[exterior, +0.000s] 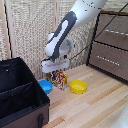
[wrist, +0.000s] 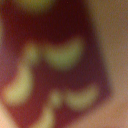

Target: Kindly direct your grabber toward the cereal bar. Delicately grip the cereal bar using your grabber. Transport the clutched cereal bar to the rear part of the organizer. Set the cereal bar down and place it in the rear section of the organizer.

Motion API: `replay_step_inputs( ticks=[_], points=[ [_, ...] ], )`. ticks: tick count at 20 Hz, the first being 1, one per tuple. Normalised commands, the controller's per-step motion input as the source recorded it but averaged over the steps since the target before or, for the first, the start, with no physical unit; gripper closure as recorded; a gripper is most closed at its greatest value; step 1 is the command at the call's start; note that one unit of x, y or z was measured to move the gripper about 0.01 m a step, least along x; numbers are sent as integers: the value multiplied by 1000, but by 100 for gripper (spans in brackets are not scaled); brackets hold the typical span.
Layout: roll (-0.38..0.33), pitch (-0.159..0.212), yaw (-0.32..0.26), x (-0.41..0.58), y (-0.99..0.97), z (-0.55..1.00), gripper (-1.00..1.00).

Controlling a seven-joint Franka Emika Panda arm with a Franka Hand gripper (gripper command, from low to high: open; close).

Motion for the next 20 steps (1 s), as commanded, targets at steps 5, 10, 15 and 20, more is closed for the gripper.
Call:
replay_step_inputs(
  ticks=[5, 10, 15, 20],
  points=[
    [0, 33, 0, 11, -26, 382, 100],
    [0, 99, 0, 106, -125, 920, 100],
    [-1, 76, -13, 187, -203, 1000, 100],
    [-15, 64, -19, 295, -75, 1000, 100]
  ],
)
